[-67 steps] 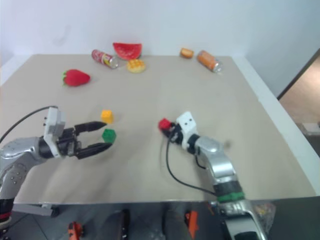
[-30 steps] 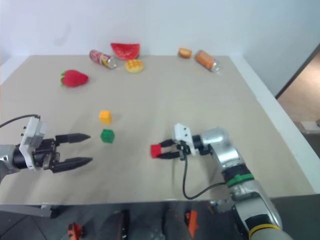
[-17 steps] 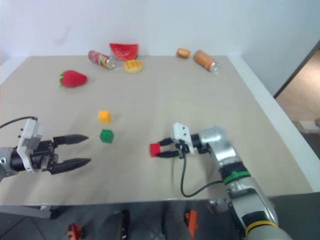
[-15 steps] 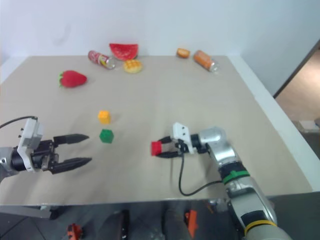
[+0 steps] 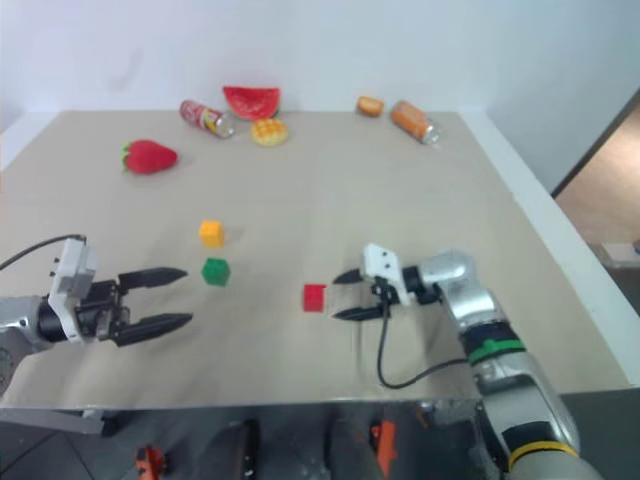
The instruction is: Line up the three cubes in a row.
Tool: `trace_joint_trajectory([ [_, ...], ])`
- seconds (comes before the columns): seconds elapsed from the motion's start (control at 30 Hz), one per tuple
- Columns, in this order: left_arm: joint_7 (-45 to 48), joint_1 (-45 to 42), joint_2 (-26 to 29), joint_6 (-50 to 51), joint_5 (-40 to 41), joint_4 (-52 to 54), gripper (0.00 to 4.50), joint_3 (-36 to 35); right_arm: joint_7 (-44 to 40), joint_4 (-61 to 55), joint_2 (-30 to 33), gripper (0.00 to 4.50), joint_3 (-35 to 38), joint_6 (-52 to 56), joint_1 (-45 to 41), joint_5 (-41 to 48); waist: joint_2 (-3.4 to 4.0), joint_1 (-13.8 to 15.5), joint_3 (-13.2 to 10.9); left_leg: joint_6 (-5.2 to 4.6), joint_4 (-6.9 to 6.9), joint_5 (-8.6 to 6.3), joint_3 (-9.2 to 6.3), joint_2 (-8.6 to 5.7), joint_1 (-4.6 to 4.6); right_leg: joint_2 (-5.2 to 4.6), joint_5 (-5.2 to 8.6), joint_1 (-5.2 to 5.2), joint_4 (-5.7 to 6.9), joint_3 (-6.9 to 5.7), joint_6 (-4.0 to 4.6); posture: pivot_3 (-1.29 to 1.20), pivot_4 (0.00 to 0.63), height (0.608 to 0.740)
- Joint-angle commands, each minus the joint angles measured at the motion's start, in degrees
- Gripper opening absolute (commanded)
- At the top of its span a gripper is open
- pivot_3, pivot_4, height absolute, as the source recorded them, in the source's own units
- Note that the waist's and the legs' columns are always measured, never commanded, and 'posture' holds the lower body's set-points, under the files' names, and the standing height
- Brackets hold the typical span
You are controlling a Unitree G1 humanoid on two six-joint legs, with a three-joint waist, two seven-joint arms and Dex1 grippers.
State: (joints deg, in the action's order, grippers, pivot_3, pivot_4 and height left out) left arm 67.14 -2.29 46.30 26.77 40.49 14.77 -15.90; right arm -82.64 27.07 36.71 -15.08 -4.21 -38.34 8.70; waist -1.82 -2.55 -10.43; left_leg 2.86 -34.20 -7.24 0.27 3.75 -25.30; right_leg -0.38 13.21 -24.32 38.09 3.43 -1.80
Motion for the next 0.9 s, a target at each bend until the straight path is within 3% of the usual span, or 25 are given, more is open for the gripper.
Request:
trace_joint_trajectory([
  [0.03, -2.65, 2.42, 0.61, -1.39, -4.01, 0.07, 4.5, 0.22, -0.8, -3.66, 3.53, 3.53, 3.85, -0.53, -0.2, 1.23, 0.0, -0.03, 0.0, 0.01, 0.01, -0.01, 0.01, 0.01, 0.0, 0.0, 0.01, -0.01, 0.0, 0.0, 0.01, 0.0, 0.15, 0.74],
  [0.27, -15.6, 3.96, -4.13, 4.19, -4.78, 2.84, 4.5, -0.73, 6.89, -11.29, 1.72, 3.53, 10.62, 8.04, -0.57, 7.01, 0.0, -0.11, 0.0, 0.02, 0.03, -0.02, -0.01, 0.05, 0.06, 0.07, 0.01, -0.04, 0.06, 0.01, 0.05, 0.0, 0.15, 0.74],
  [0.57, -26.99, -3.97, -11.72, 4.6, -11.35, -4.23, 4.5, 5.44, 12.28, -24.84, 1.12, 3.53, 10.58, 13.13, 8.55, 8.17, -0.01, 0.85, 0.01, 0.02, -0.05, -0.02, -0.03, -0.11, -0.01, -0.02, 0.04, 0.04, 0.04, 0.1, -0.12, 0.0, 0.15, 0.74],
  [0.9, -29.03, -11.56, -17.78, 3.68, -15.57, -10.55, 4.5, 11.51, 14.99, -30.48, 1.97, 3.53, 11.77, 16.25, 11.26, 9.31, -0.02, 1.27, 0.02, 0.01, -0.15, -0.01, -0.07, -0.11, 0.0, 0.04, -0.03, 0.11, 0.05, 0.1, -0.17, 0.0, 0.15, 0.74],
])
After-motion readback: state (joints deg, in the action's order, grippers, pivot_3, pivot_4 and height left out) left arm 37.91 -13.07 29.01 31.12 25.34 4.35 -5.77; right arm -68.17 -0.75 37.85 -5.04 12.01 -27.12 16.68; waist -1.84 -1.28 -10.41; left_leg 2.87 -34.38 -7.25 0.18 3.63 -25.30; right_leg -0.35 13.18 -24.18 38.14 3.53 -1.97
